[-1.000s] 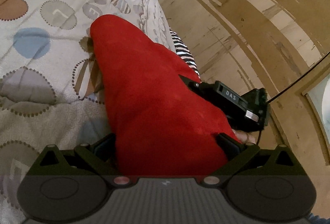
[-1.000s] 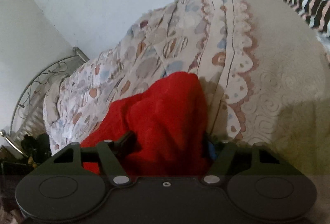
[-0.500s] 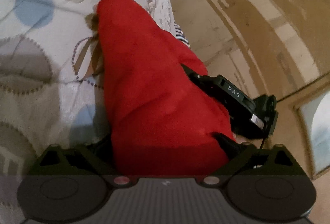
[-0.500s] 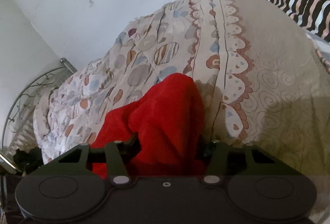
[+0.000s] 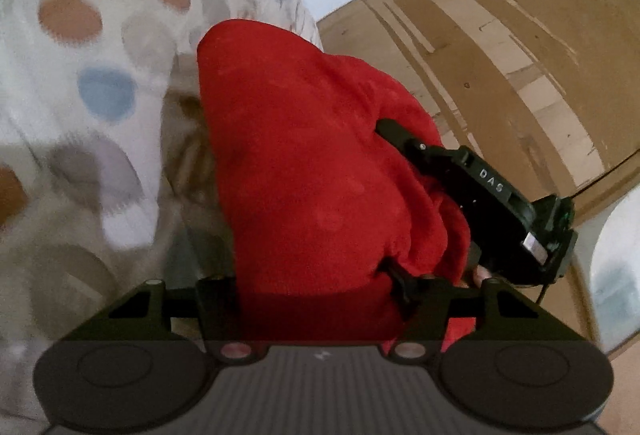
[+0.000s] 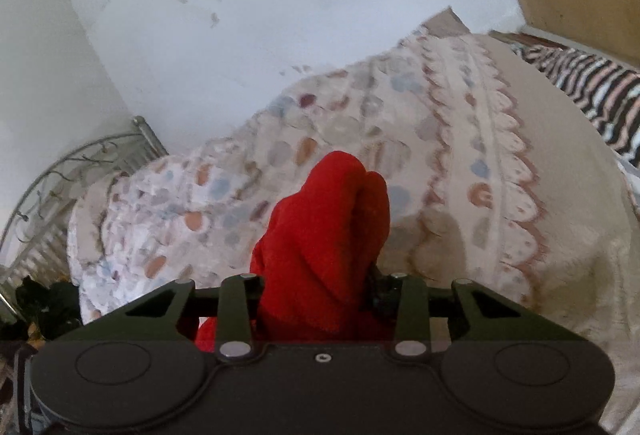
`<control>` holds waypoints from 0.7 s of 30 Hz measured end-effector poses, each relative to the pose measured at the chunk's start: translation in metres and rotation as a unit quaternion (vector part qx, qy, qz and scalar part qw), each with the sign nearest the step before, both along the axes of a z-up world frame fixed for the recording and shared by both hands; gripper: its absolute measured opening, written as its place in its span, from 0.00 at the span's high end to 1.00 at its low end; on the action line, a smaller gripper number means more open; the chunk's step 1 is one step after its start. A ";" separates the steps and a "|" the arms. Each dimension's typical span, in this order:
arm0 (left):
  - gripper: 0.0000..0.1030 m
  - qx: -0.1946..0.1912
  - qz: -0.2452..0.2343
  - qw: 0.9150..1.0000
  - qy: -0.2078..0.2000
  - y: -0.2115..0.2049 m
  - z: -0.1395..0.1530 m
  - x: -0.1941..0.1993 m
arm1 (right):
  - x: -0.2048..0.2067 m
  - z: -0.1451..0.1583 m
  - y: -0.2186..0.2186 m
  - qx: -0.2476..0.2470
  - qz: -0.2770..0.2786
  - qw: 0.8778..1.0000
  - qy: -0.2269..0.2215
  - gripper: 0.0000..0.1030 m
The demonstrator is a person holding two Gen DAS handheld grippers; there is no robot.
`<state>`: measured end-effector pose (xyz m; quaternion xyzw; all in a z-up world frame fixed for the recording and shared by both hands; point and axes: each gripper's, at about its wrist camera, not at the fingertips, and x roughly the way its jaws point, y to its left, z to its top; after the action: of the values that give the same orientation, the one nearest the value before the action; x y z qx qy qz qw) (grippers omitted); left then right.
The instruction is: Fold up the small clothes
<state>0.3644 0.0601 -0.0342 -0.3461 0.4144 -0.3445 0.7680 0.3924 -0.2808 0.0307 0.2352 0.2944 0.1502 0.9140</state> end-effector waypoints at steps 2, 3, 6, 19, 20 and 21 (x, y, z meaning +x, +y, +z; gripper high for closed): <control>0.36 0.013 0.007 1.000 -0.003 0.015 0.012 0.005 | 0.004 0.005 0.012 0.012 0.006 1.000 -0.010 0.62; 0.36 0.016 0.009 1.000 -0.001 0.024 0.017 0.008 | 0.009 0.007 0.019 0.021 0.011 1.000 -0.013 0.62; 0.36 0.035 0.029 0.999 0.001 0.061 0.031 0.019 | 0.030 0.007 0.048 0.048 0.027 0.998 -0.015 0.62; 0.29 0.158 0.094 0.983 0.012 0.151 -0.011 0.052 | 0.122 -0.068 0.169 0.060 0.075 0.994 0.055 0.61; 0.28 0.142 0.099 0.985 0.016 0.156 -0.017 0.051 | 0.125 -0.075 0.170 0.055 0.068 0.994 0.058 0.60; 0.26 0.131 0.106 0.986 0.020 0.163 -0.022 0.051 | 0.127 -0.082 0.169 0.059 0.064 0.994 0.061 0.59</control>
<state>0.4149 0.2226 -0.0560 -0.2916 0.4324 -0.1972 0.8301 0.5194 -0.1117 -0.0509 0.2785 0.3551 0.2111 0.8671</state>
